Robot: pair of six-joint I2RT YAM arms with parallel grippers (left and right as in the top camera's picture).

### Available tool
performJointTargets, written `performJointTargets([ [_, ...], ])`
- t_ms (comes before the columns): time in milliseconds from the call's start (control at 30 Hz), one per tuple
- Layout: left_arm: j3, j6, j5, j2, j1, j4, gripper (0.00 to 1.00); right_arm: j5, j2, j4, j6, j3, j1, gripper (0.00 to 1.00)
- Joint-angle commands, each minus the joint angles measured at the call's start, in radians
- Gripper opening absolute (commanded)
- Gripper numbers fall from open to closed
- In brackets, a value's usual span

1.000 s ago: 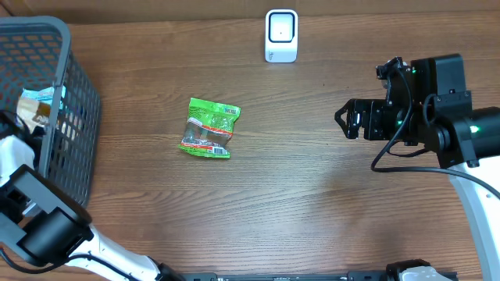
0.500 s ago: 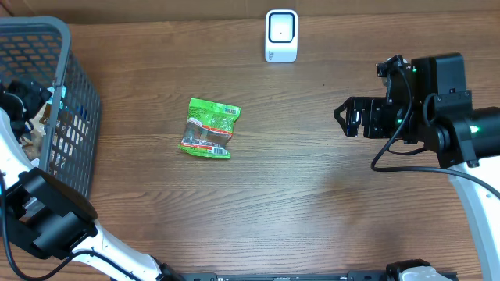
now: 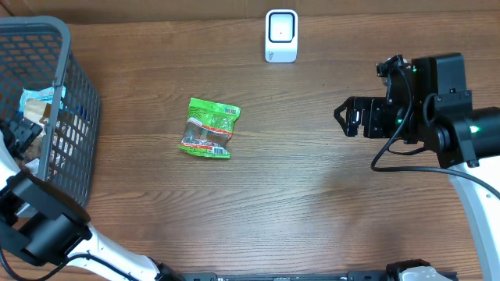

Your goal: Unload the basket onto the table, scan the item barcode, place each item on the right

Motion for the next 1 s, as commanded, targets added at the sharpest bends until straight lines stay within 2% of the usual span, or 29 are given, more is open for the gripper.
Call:
performJointTargets([
  [0, -0.053, -0.021, -0.01, 0.02, 0.033, 0.033, 1.0, -0.005, 0.001, 0.004, -0.004, 0.026, 0.003, 0.99],
  [100, -0.151, 0.08, 0.07, 0.032, 0.039, 0.158, 1.0, -0.006, 0.006, 0.016, -0.004, 0.026, 0.004, 0.99],
  [133, -0.197, 0.115, 0.119, 0.038, 0.039, 0.211, 0.97, -0.006, 0.011, 0.023, -0.004, 0.026, 0.003, 0.99],
  [267, -0.269, 0.117, 0.195, 0.042, 0.023, 0.292, 0.83, -0.006, 0.016, 0.026, -0.003, 0.026, 0.004, 0.99],
  [300, -0.273, 0.118, 0.208, 0.042, 0.016, 0.299, 0.73, -0.006, 0.016, 0.026, -0.003, 0.026, 0.004, 0.99],
  [367, -0.27, 0.118, 0.212, 0.041, 0.01, 0.305, 0.44, -0.006, 0.016, 0.026, -0.003, 0.026, 0.004, 0.99],
  [400, -0.269, 0.117, 0.213, 0.041, 0.01, 0.305, 0.35, -0.006, 0.016, 0.026, -0.003, 0.026, 0.004, 0.99],
  [467, -0.269, 0.114, 0.221, 0.041, 0.01, 0.304, 0.09, -0.006, 0.016, 0.026, -0.003, 0.026, 0.004, 0.99],
  [500, -0.269, 0.114, 0.224, 0.041, 0.01, 0.303, 0.04, -0.006, 0.016, 0.026, -0.003, 0.026, 0.004, 0.99],
  [667, -0.22, 0.114, 0.271, 0.023, 0.01, 0.245, 0.04, -0.006, 0.016, 0.026, -0.003, 0.026, 0.004, 0.99],
  [733, -0.154, 0.114, 0.296, 0.003, 0.011, 0.2, 0.04, -0.006, 0.016, 0.026, -0.003, 0.026, 0.004, 0.99],
  [867, 0.111, 0.103, 0.322, -0.1, 0.01, 0.011, 0.04, -0.006, 0.016, 0.026, 0.0, 0.026, 0.004, 0.99],
  [967, 0.184, 0.103, 0.313, -0.162, 0.01, -0.024, 0.04, -0.006, 0.016, 0.025, 0.0, 0.026, 0.004, 0.99],
])
